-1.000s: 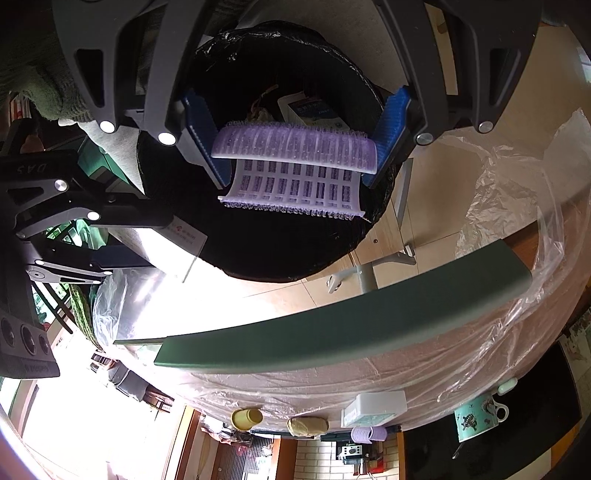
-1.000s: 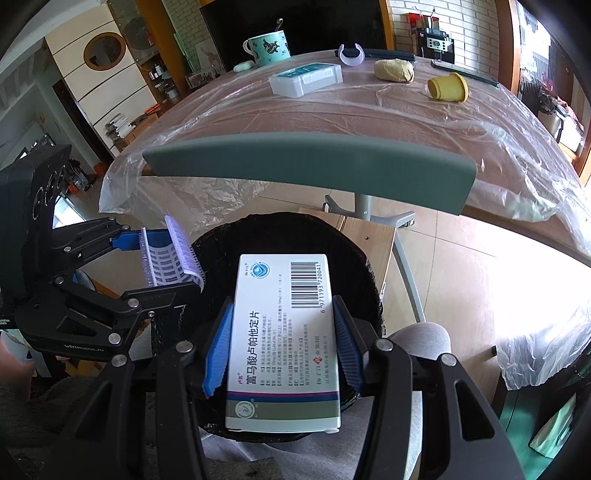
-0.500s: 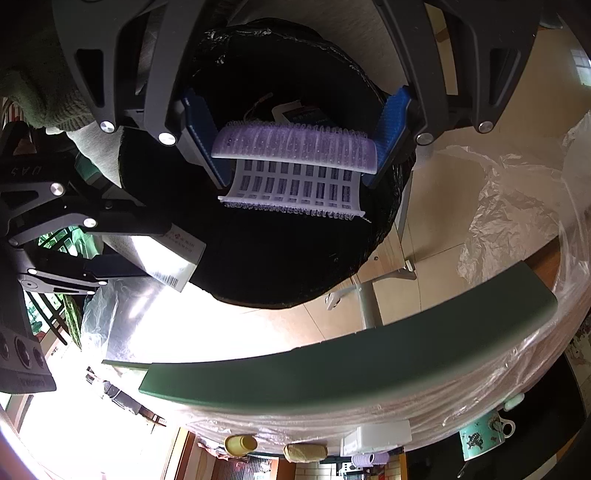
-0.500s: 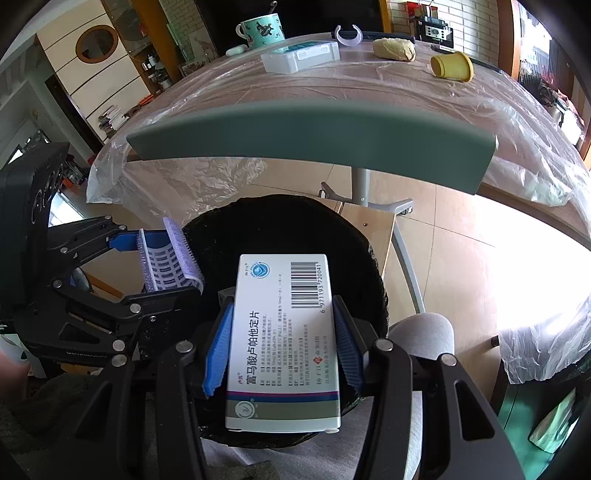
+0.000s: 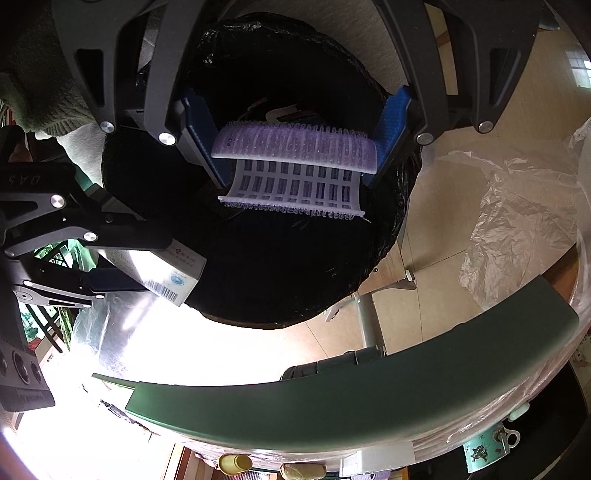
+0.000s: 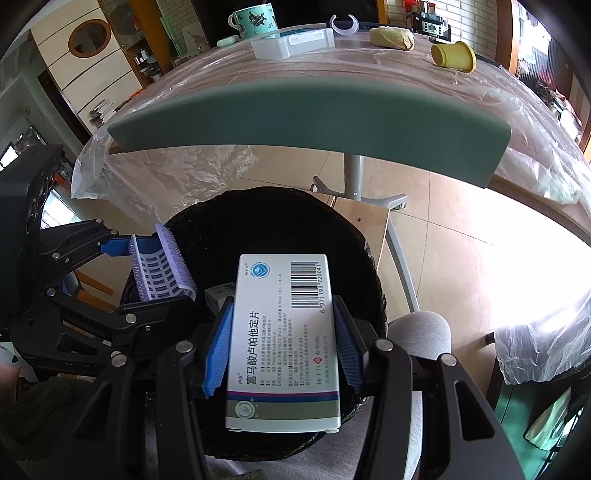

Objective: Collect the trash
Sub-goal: 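Open both tools to drop the curler and box into the bin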

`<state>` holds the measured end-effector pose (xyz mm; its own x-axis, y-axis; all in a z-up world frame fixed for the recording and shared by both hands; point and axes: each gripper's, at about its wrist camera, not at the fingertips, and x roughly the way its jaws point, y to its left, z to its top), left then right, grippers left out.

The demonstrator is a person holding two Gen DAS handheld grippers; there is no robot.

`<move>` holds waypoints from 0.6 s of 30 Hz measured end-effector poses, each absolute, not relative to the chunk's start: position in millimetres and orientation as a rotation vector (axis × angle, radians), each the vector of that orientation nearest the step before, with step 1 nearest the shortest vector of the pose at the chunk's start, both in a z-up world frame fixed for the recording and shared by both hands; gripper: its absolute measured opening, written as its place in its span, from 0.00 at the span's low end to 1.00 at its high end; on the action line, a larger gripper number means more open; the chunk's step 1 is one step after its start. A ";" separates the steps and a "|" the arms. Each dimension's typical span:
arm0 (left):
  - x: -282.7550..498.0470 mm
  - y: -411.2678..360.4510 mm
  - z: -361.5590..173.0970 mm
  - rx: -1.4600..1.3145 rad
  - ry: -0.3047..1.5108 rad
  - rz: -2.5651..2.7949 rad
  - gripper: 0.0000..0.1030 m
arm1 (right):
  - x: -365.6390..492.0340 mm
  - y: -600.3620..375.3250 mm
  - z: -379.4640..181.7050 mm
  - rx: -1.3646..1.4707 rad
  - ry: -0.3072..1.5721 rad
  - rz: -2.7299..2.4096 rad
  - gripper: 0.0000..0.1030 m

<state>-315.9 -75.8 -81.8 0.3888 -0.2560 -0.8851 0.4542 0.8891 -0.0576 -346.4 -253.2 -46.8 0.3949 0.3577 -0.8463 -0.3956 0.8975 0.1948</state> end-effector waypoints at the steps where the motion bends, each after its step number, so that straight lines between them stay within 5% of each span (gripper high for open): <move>1: -315.2 -75.8 -82.7 0.208 1.084 -0.456 0.72 | -345.9 -253.8 -47.4 -0.040 1.064 0.477 0.49; 18: -309.4 -80.5 -91.2 0.251 1.102 -0.442 0.72 | -339.8 -253.7 -56.1 -0.053 1.082 0.459 0.49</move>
